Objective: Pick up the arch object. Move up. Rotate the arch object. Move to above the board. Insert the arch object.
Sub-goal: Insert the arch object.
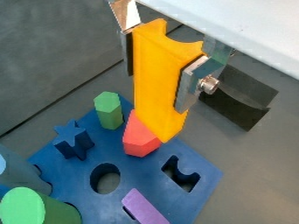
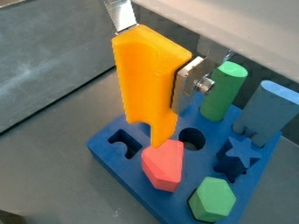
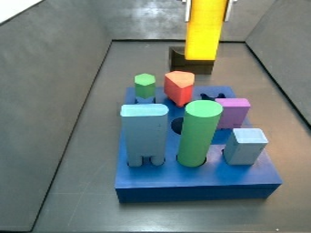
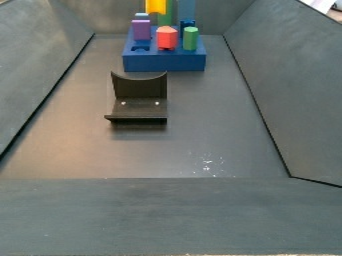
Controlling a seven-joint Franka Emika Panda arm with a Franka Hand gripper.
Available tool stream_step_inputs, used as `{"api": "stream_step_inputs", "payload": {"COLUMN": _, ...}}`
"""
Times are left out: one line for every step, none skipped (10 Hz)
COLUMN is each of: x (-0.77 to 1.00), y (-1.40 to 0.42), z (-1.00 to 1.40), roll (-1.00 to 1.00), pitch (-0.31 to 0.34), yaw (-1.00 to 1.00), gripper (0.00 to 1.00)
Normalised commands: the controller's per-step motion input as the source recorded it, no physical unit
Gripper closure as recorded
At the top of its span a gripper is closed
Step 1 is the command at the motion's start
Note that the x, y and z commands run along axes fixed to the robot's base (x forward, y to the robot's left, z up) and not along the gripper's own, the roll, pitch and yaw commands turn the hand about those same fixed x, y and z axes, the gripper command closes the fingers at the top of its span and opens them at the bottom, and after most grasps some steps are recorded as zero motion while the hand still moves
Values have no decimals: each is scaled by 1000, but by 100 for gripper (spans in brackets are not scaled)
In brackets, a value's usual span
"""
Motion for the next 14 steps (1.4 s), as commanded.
{"api": "stream_step_inputs", "payload": {"x": 1000, "y": 0, "z": -117, "roll": 0, "pitch": -97, "yaw": 0, "gripper": 100}}
{"api": "stream_step_inputs", "payload": {"x": 1000, "y": 0, "z": -163, "roll": -1, "pitch": -81, "yaw": 0, "gripper": 100}}
{"api": "stream_step_inputs", "payload": {"x": 1000, "y": 0, "z": -243, "roll": 0, "pitch": -50, "yaw": 0, "gripper": 100}}
{"api": "stream_step_inputs", "payload": {"x": 1000, "y": 0, "z": -183, "roll": 10, "pitch": 0, "yaw": 0, "gripper": 100}}
{"api": "stream_step_inputs", "payload": {"x": 1000, "y": 0, "z": -211, "roll": 63, "pitch": 83, "yaw": 0, "gripper": 100}}
{"api": "stream_step_inputs", "payload": {"x": 1000, "y": 0, "z": -311, "roll": 193, "pitch": 269, "yaw": 6, "gripper": 100}}
{"api": "stream_step_inputs", "payload": {"x": 937, "y": 66, "z": -251, "roll": 313, "pitch": 313, "yaw": 63, "gripper": 100}}
{"api": "stream_step_inputs", "payload": {"x": 911, "y": 54, "z": -214, "roll": 330, "pitch": 316, "yaw": 66, "gripper": 100}}
{"api": "stream_step_inputs", "payload": {"x": 906, "y": 9, "z": -223, "roll": 310, "pitch": 334, "yaw": 57, "gripper": 100}}
{"api": "stream_step_inputs", "payload": {"x": 986, "y": 0, "z": -94, "roll": 219, "pitch": 277, "yaw": 80, "gripper": 100}}
{"api": "stream_step_inputs", "payload": {"x": 1000, "y": 0, "z": -43, "roll": 119, "pitch": 234, "yaw": 151, "gripper": 100}}
{"api": "stream_step_inputs", "payload": {"x": 1000, "y": 0, "z": -74, "roll": 63, "pitch": 226, "yaw": 211, "gripper": 100}}
{"api": "stream_step_inputs", "payload": {"x": 997, "y": 0, "z": -86, "roll": 53, "pitch": 227, "yaw": 220, "gripper": 100}}
{"api": "stream_step_inputs", "payload": {"x": 1000, "y": 0, "z": -74, "roll": 64, "pitch": 186, "yaw": 300, "gripper": 100}}
